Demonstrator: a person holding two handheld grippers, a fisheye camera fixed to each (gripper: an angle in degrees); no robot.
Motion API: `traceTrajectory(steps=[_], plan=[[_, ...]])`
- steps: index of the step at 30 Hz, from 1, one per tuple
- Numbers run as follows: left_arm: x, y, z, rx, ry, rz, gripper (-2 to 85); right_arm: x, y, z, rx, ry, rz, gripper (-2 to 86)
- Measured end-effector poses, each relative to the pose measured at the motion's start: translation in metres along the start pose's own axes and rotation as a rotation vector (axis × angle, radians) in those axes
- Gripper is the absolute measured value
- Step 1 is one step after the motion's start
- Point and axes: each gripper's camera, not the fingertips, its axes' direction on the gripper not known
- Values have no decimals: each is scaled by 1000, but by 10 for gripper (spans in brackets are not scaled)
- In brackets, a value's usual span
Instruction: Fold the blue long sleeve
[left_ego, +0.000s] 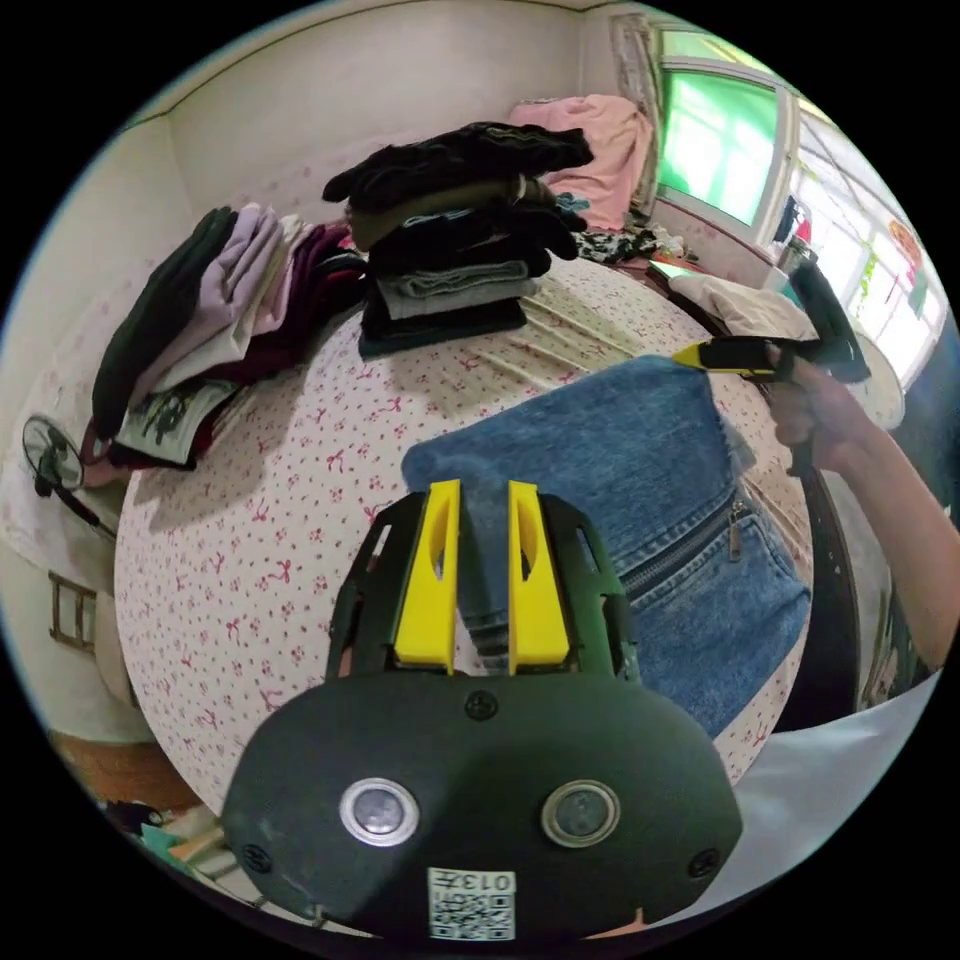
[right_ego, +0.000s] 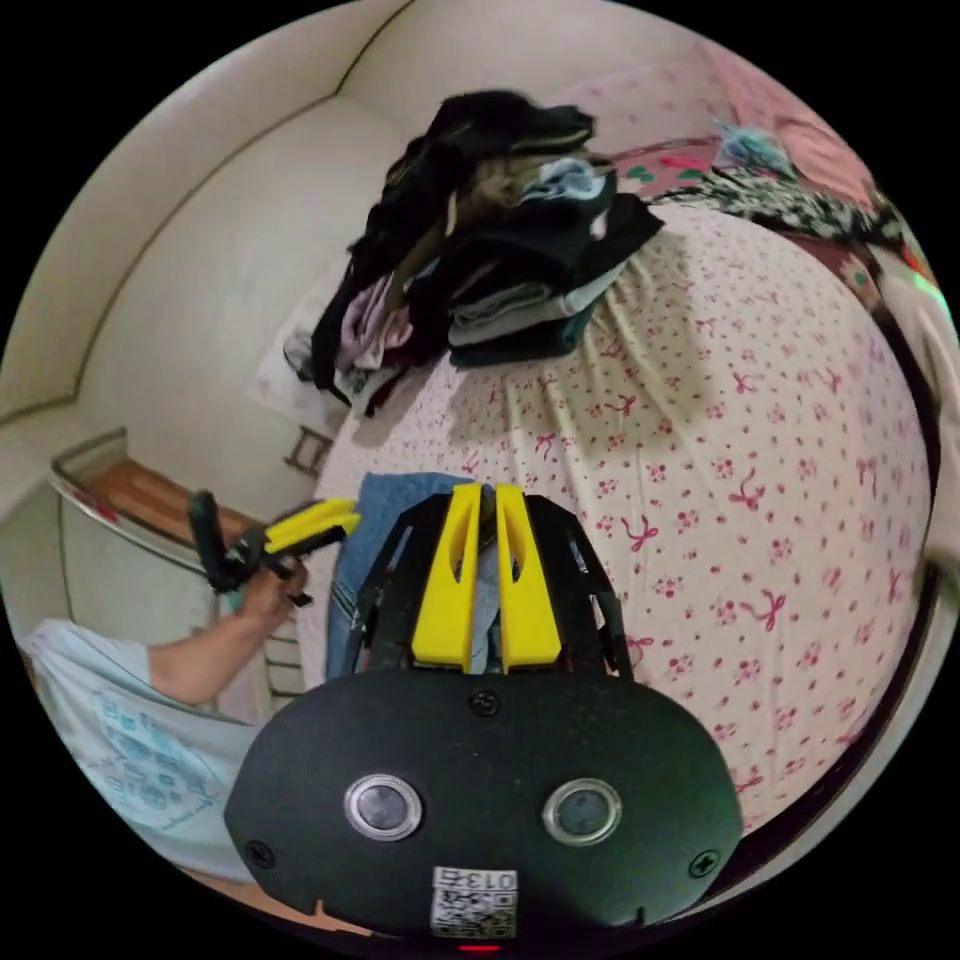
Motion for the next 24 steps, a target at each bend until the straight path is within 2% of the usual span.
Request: traceTrajectory(steps=[2, 4, 6, 8, 10, 12, 15, 17, 19, 24], plan=[[-9, 5, 10, -16, 10, -57, 75, 34, 10, -3, 47, -83, 186, 15], [-6, 5, 20, -28, -39, -21, 71, 57, 15, 7, 35, -146, 263, 11], [-5, 3, 20, -26, -55, 5, 66, 54, 10, 12, 11, -132, 219, 8], [-12, 2, 14, -11, -31, -4, 57, 24, -1, 3, -24, 43, 82, 4], [-21, 3, -5, 42, -9, -11, 56, -7, 0, -13, 22, 227, -24, 3], [-22, 6, -16, 81, 7, 5, 57, -40, 8, -21, 60, 301, -137, 2], [-11, 4, -1, -3, 20, 90, 56, -93, 30, 7, 15, 323, -355, 0], [-9, 4, 15, -33, 28, 90, 32, -113, 48, 50, -80, 419, -450, -1], [-17, 3, 29, -61, 79, 88, 20, -103, 58, 87, -232, 495, -454, 0], [-33, 0, 23, -65, 44, 112, 26, -92, 65, 89, -181, 398, -325, 0]])
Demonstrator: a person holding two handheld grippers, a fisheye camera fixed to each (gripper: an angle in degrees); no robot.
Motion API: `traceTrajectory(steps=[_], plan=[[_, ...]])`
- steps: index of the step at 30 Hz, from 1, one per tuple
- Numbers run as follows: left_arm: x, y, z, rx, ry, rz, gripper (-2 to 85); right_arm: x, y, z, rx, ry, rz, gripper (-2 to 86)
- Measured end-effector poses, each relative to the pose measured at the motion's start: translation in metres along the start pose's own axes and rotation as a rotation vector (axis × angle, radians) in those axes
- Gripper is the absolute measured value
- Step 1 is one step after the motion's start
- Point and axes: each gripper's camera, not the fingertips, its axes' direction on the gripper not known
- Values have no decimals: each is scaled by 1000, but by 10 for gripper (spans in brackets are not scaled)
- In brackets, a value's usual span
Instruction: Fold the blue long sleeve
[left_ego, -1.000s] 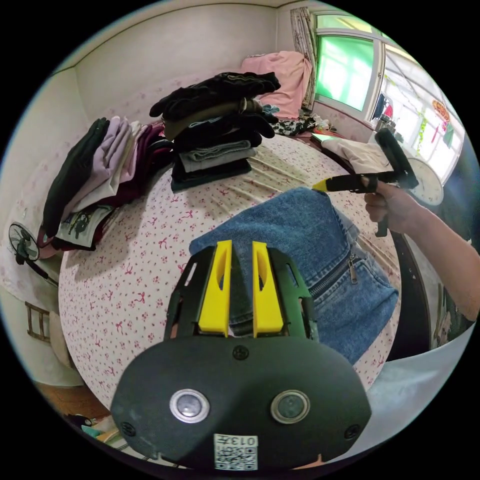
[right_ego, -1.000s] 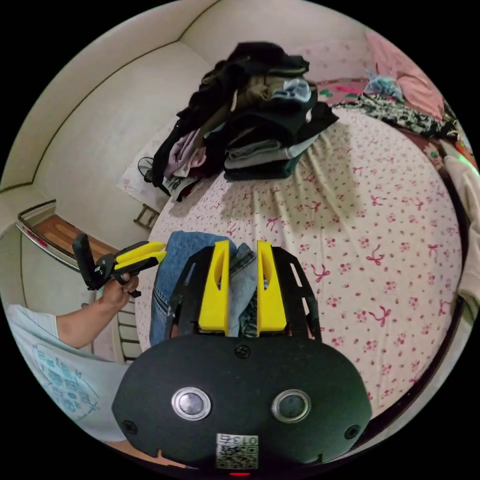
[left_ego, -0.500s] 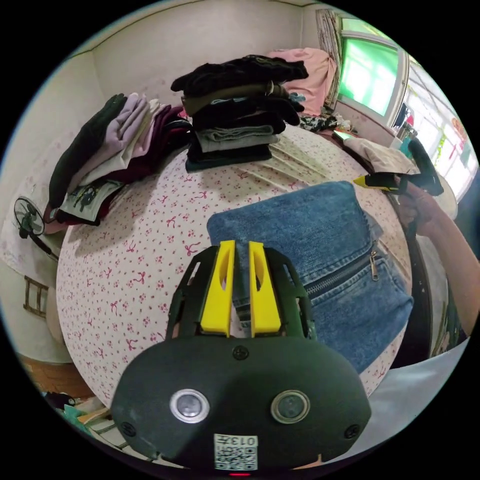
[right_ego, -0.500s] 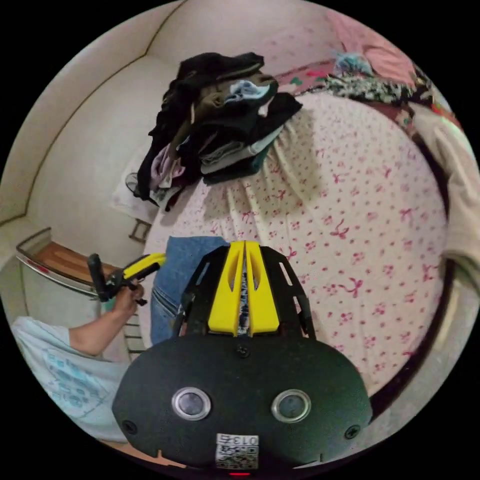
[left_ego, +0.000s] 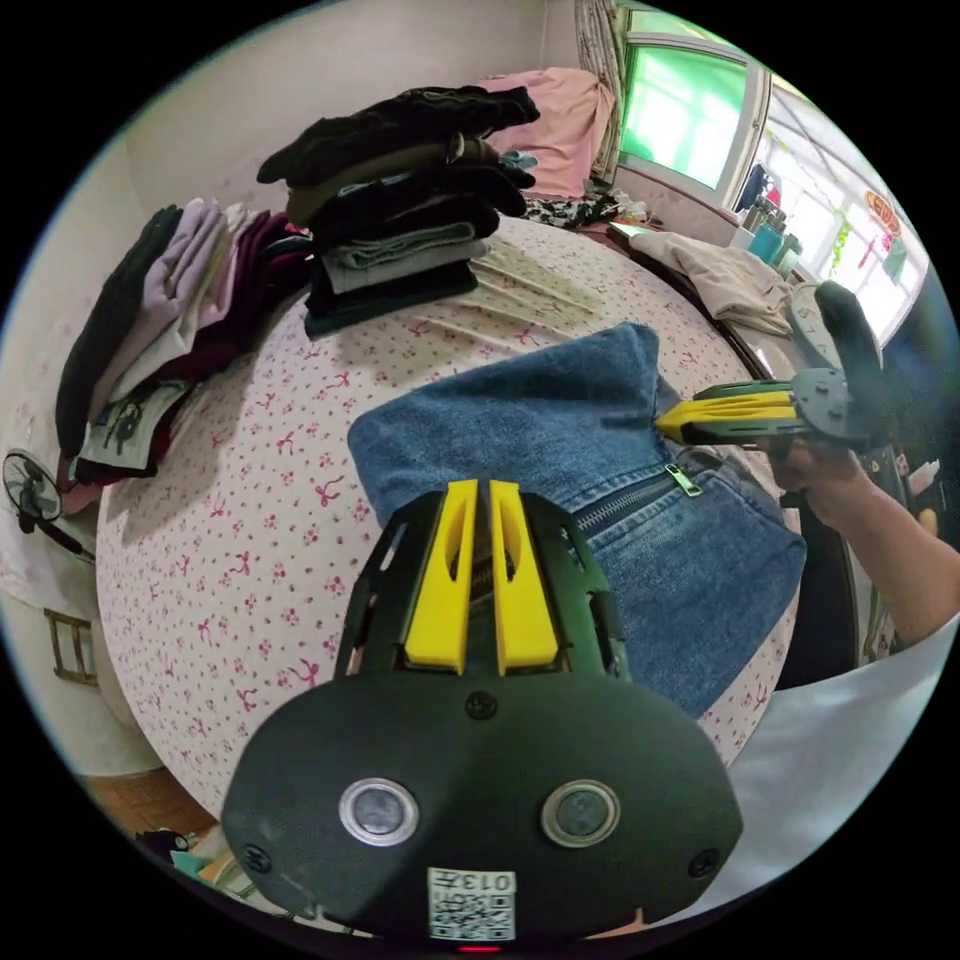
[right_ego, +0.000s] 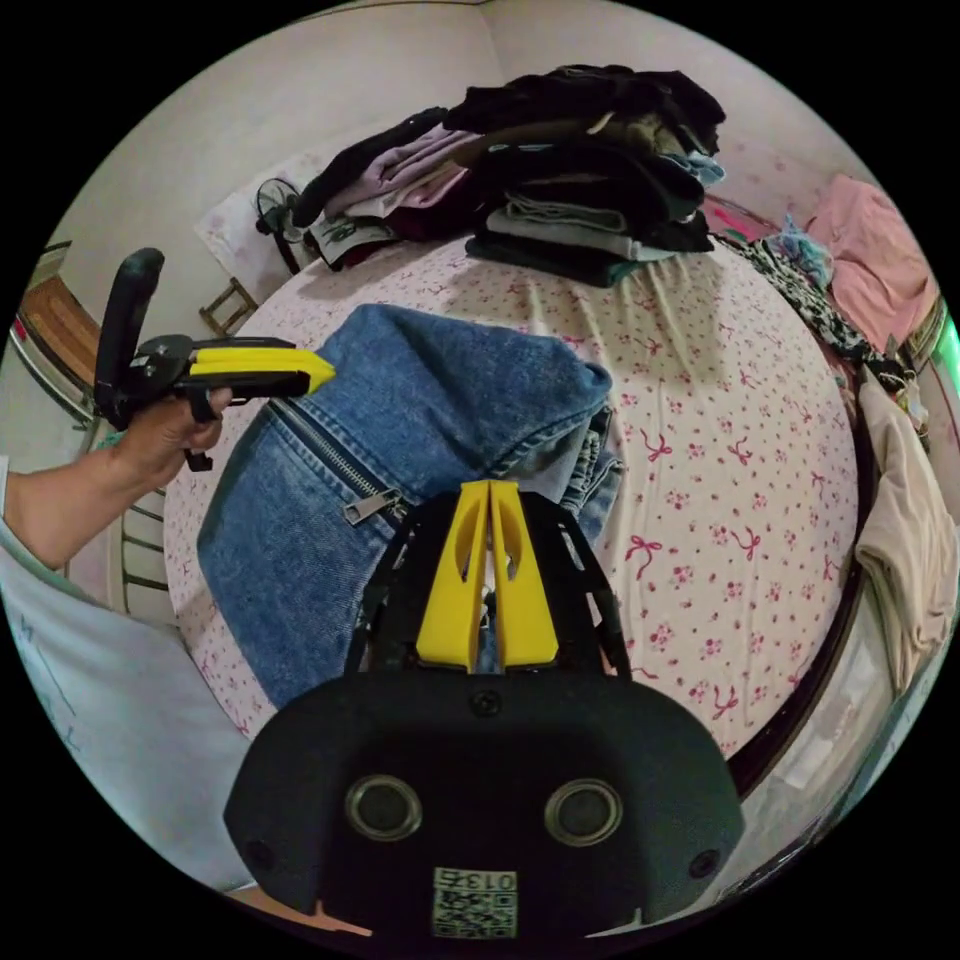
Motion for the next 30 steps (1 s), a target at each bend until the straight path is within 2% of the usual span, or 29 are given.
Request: traceTrajectory(steps=[4, 6, 10, 14, 16, 18, 19, 21, 25, 27, 30], plan=[[-8, 16, -28, 65, -20, 58, 48, -17, 25, -42, 166, 0, 43, 0], [-10, 21, -24, 29, -17, 86, 51, -32, 36, -46, 196, 21, 12, 0], [-24, 21, -5, -16, -17, 76, 38, -60, 44, 6, -7, 140, -112, 2], [-36, 27, -1, 20, -68, 123, 26, -55, 43, 12, -21, 139, -100, 11], [-65, 32, -7, 53, 24, 62, 25, -44, 49, 7, 14, 80, -61, 20], [-99, 36, -12, 50, 150, -27, 64, -24, 57, -5, 59, -30, 24, 45], [-125, 42, -14, 62, 248, -99, 108, -8, 66, -14, 97, -95, 94, 80], [-166, 57, -13, 92, 376, -223, 140, 18, 81, -22, 160, -171, 228, 147], [-238, 90, 16, 106, 639, -444, 169, 63, 106, -12, 173, -296, 377, 176], [-251, 95, 32, 83, 736, -474, 176, 77, 110, 1, 148, -371, 420, 183], [-258, 92, 51, 28, 787, -444, 183, 89, 115, 14, 127, -394, 446, 188]])
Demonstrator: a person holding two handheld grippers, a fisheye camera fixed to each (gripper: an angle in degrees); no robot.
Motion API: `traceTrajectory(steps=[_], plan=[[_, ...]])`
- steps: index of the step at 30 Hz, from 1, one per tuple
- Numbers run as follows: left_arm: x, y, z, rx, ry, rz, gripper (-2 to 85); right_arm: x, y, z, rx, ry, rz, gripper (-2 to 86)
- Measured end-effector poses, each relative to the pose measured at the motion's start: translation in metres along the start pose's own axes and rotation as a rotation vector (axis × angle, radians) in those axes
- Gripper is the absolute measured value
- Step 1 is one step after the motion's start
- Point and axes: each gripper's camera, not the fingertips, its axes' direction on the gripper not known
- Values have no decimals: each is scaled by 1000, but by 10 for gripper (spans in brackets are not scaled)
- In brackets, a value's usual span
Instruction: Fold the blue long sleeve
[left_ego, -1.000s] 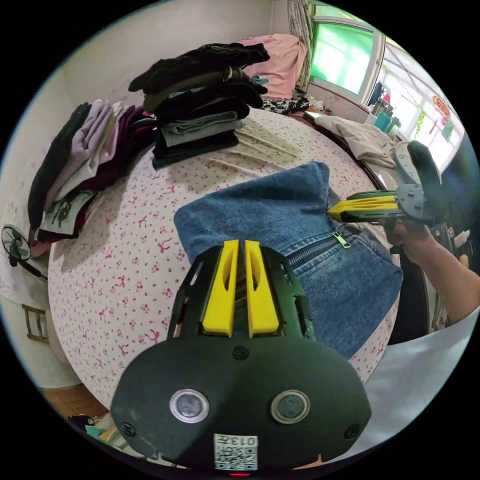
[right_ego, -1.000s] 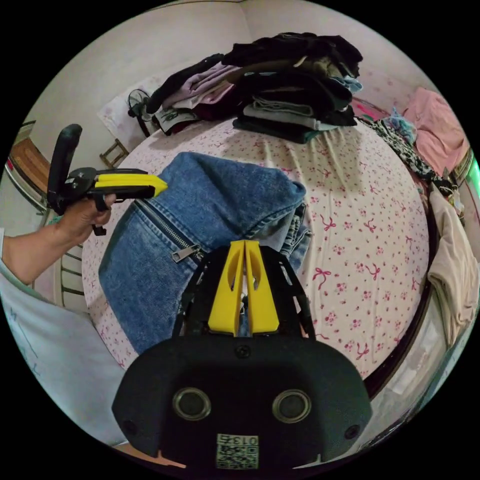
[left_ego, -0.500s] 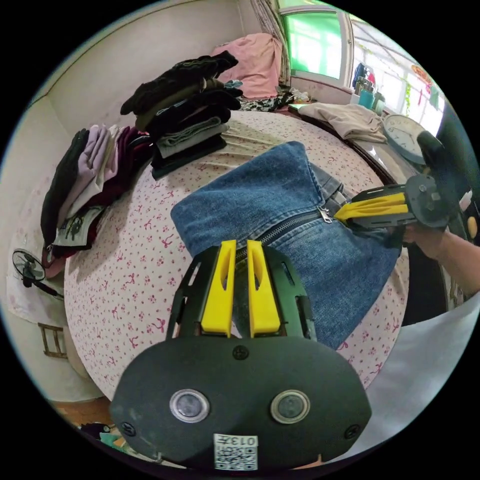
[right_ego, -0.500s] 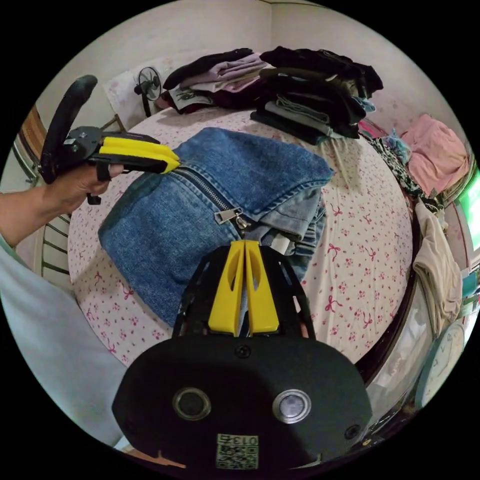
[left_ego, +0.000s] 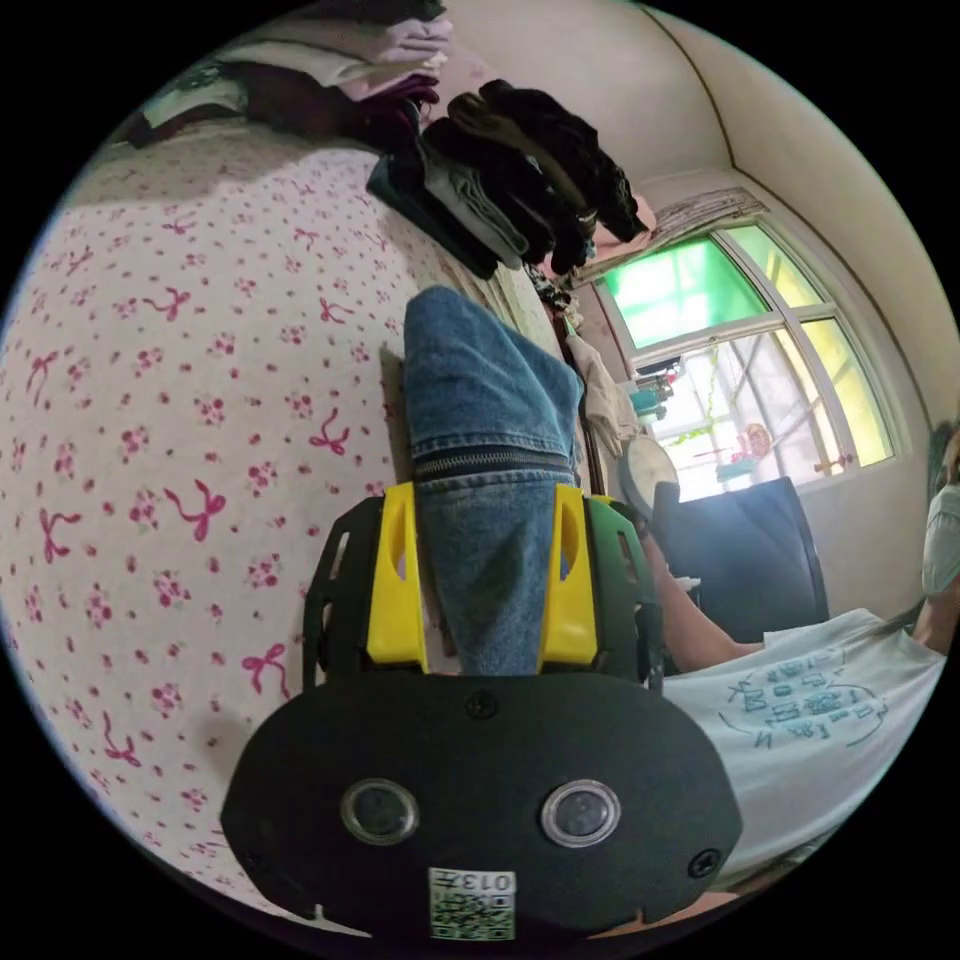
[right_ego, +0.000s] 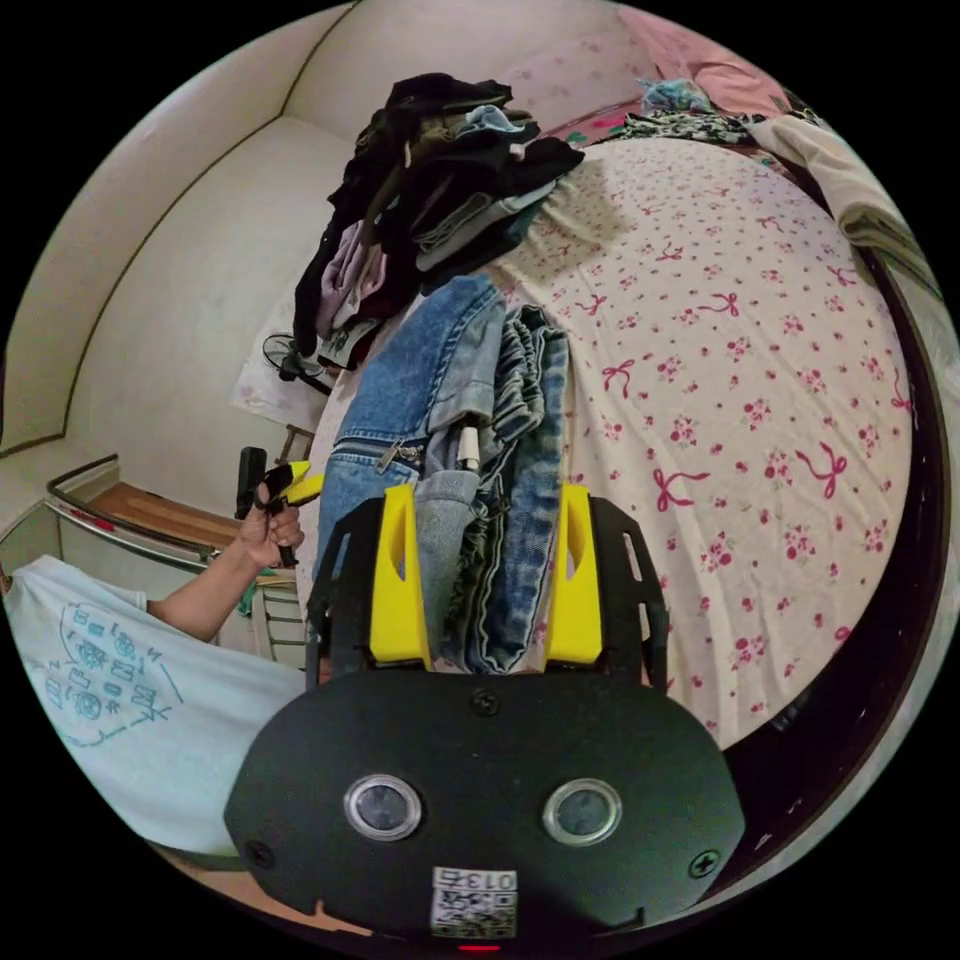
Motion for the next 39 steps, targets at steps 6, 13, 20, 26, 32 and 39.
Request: traceTrajectory(steps=[6, 13, 20, 26, 32, 39], plan=[[-16, -16, 17, -102, -9, 18, 196, 17, 1, 2, -21, -16, 6, 188], [-27, -24, 10, -121, -29, 35, 183, -6, -1, 20, -91, 24, -72, 190], [-27, -25, 6, -122, -77, 54, 178, -28, 8, 18, -99, 203, -135, 184], [-23, -22, 4, -127, -91, 75, 174, -34, 14, 17, -98, 230, -145, 185], [-29, -27, 12, -159, -52, 68, 174, -9, 9, 8, -110, 171, -98, 188], [-20, -38, 43, -181, -10, 68, 189, 25, -4, -1, -103, 25, -12, 165]])
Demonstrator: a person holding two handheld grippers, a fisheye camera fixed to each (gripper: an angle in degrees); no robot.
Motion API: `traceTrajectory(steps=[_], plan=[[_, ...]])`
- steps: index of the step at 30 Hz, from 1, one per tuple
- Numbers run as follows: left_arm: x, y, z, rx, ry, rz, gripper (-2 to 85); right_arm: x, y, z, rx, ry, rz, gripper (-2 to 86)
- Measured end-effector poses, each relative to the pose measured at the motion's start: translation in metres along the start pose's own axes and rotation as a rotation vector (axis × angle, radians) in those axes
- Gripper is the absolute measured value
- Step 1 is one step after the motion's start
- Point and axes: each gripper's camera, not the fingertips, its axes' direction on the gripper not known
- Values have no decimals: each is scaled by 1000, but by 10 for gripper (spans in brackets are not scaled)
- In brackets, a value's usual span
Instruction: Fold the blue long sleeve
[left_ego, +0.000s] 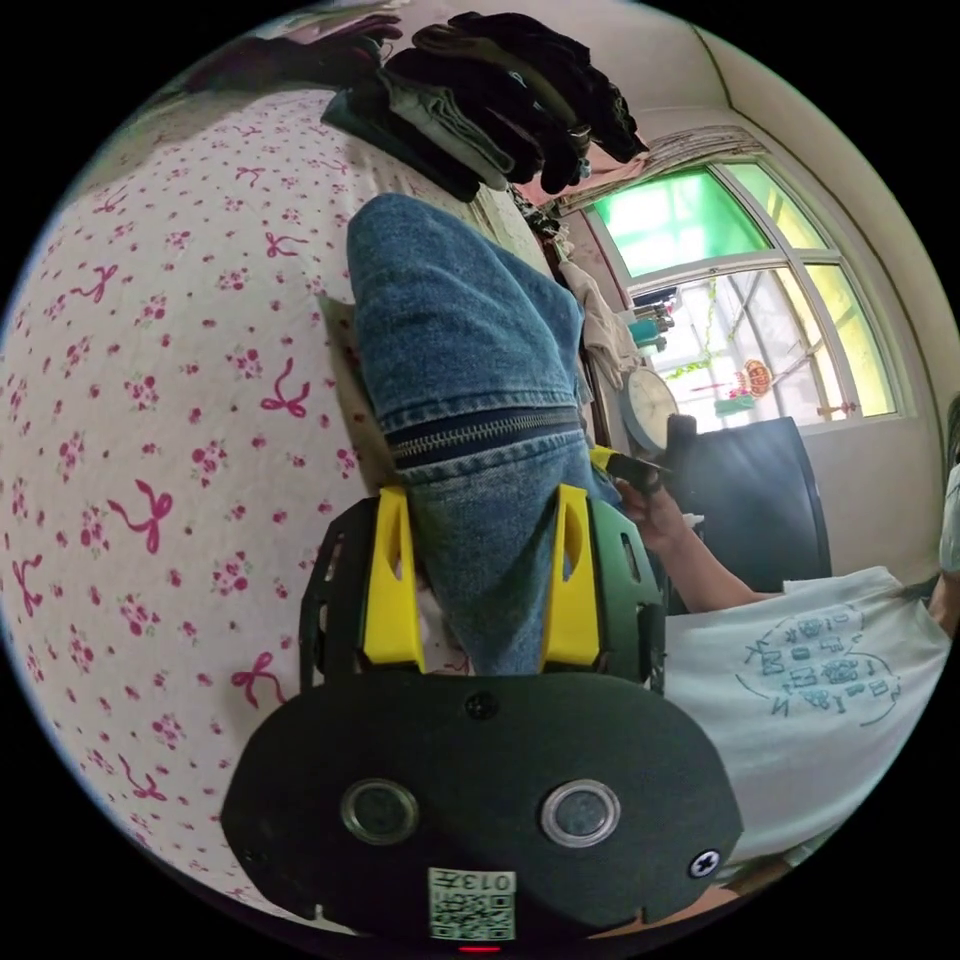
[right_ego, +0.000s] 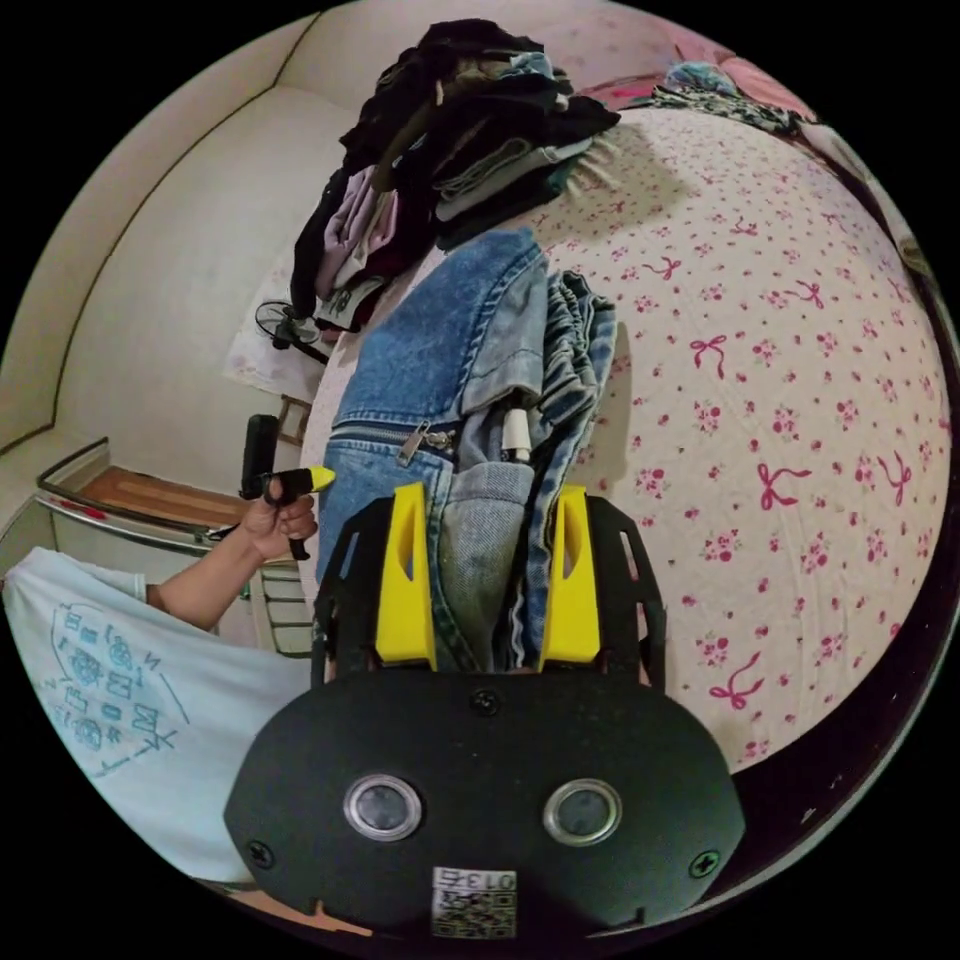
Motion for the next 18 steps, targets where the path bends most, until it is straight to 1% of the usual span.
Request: traceTrajectory(steps=[2, 4, 8, 11, 13, 18], plan=[[12, 1, 3, 16, -41, 16, 184, -16, 5, -7, 10, 100, -52, 149], [32, 6, 6, 51, -102, 51, 178, -21, 9, -9, 5, 137, -66, 141], [46, 9, 18, 100, -118, 37, 161, -1, 12, -22, 36, 61, -8, 114], [75, 7, 21, 139, -100, 66, 145, -20, 9, -43, 38, 111, -100, 95], [101, 9, 23, 158, -111, 92, 142, -29, 14, -55, 48, 136, -119, 91], [160, 4, 37, 199, -110, 148, 140, -20, 33, -101, 121, 50, -97, 87]])
